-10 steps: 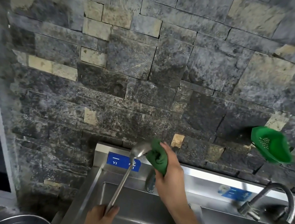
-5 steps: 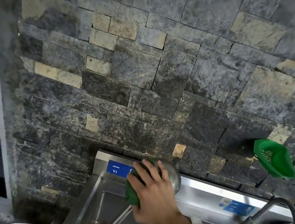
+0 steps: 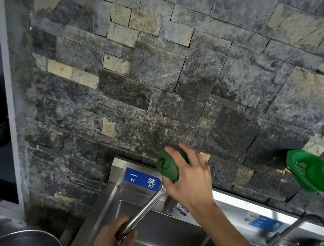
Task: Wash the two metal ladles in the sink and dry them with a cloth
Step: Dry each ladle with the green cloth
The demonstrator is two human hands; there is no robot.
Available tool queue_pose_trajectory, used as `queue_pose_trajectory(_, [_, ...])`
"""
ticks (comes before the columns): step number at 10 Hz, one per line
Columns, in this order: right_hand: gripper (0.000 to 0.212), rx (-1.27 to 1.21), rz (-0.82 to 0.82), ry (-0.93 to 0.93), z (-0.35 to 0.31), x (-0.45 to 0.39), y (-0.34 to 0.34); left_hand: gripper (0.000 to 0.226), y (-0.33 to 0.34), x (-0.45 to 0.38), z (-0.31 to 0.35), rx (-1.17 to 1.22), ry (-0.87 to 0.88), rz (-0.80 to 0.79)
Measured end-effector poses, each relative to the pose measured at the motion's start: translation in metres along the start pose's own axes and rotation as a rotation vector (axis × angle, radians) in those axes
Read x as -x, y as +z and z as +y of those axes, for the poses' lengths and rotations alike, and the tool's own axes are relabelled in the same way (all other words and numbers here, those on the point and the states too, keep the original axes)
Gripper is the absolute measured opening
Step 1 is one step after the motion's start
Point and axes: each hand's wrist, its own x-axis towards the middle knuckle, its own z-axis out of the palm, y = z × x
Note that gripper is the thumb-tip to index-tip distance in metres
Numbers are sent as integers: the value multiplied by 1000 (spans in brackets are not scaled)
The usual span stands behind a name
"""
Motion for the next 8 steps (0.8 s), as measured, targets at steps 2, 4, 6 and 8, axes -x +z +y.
queue_pose_trajectory(2, [64,-81,-64,-88,-2,-9,-9,11,-107,193,189,-13,206,20])
queue_pose_trajectory(4, [66,28,-26,-311,0,5,-10,29,-99,188,202,107,147,-26])
queue_pose_trajectory(6, [63,-48,81,-316,-8,17,-24,16,-92,197,221,199,273,-71])
queue_pose_trajectory(8, [60,73,174,-174,-32,-1,-36,22,-103,210,215,210,267,-90])
